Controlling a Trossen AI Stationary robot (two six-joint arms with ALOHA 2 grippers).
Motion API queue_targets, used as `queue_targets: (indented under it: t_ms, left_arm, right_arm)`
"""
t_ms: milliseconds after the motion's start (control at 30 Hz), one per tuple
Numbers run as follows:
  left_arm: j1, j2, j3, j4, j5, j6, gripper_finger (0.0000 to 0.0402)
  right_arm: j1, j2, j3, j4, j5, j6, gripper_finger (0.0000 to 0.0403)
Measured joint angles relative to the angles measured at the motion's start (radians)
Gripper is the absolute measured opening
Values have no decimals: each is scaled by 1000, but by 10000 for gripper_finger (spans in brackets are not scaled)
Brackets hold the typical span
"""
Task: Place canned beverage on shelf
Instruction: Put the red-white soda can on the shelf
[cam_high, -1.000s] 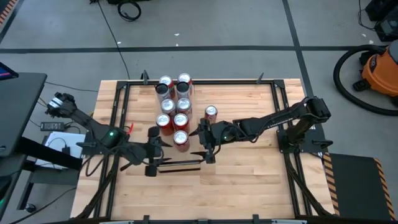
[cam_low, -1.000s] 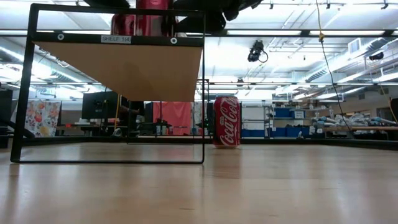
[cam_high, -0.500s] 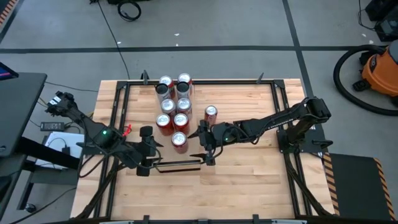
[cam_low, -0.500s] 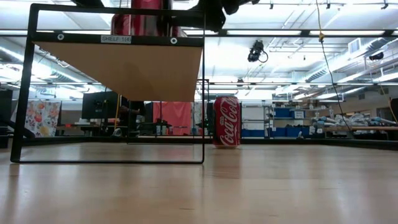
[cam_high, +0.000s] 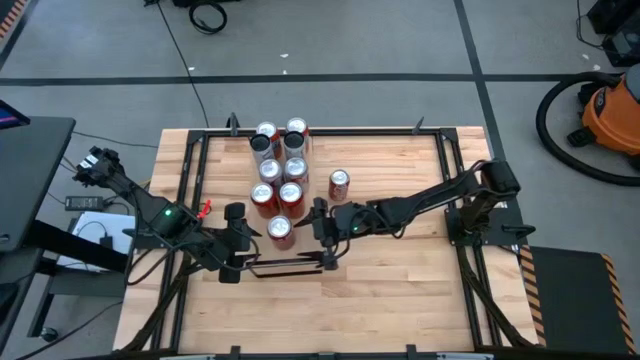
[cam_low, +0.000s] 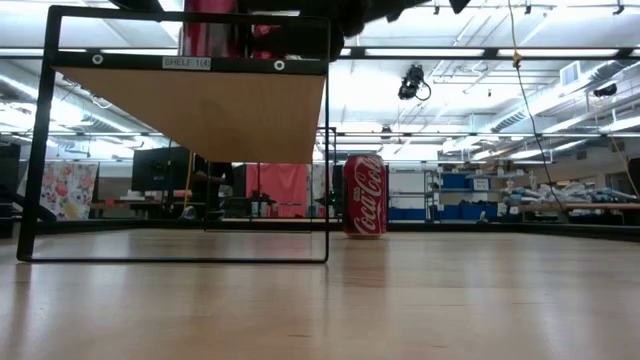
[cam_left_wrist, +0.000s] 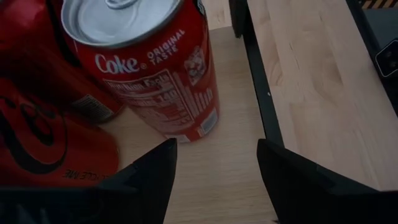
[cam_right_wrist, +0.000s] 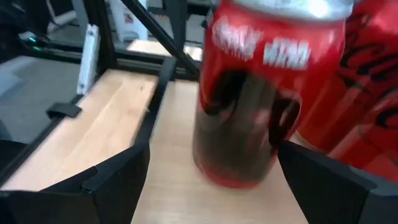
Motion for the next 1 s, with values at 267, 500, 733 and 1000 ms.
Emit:
queue_targets:
  t_ms: [267,500,733,1000]
  left_arm:
    - [0,0,0,-31,21,-21,233]
    - [0,0,0,-95,23,-64,233]
    - [0,-14,1,-118,27,-88,233]
    - [2,-22,1,-111,23,-93,233]
  right_arm:
    - [-5,37,3,95,-12,9,366]
    - [-18,64,3,163,-37,13,366]
    - [-26,100,4,255,-39,17,366]
    - [-23,109,5,284,118,43,366]
